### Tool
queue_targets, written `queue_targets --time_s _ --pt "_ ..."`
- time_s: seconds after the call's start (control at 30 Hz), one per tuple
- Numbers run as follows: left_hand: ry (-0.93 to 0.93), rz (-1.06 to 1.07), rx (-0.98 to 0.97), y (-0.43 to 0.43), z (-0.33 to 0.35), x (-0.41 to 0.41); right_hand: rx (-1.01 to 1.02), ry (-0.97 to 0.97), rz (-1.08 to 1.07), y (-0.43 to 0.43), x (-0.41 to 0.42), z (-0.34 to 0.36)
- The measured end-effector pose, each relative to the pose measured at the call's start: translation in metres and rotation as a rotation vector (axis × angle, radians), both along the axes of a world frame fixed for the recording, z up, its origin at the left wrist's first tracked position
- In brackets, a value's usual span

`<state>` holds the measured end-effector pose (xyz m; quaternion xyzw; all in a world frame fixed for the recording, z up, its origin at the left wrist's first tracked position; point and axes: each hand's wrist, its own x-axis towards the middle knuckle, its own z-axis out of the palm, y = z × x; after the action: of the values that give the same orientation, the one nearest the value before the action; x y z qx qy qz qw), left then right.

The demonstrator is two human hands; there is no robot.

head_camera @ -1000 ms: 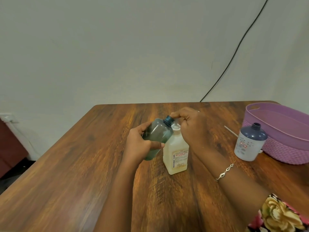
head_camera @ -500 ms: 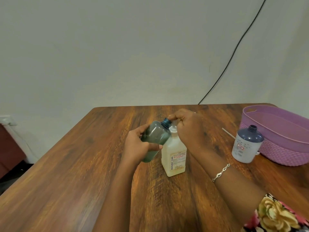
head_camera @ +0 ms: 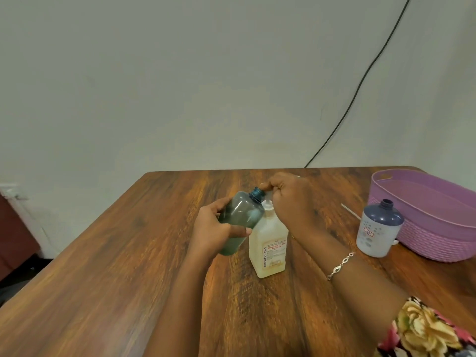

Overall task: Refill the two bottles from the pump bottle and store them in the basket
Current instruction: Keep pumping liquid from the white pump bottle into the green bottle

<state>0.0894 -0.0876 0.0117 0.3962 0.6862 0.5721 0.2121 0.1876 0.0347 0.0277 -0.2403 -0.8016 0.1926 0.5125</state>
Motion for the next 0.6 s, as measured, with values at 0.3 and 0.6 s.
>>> queue_targets --time_s 0.3,0.6 --pt "-0.012 -0.006 -0.027 -0.001 -0.010 -0.001 0.121 0.081 -0.032 -0.006 -0.001 -0.025" --pt "0.008 -0.003 -0.018 0.002 0.001 -0.003 0.041 0.048 -0.020 -0.007 0.004 -0.008"
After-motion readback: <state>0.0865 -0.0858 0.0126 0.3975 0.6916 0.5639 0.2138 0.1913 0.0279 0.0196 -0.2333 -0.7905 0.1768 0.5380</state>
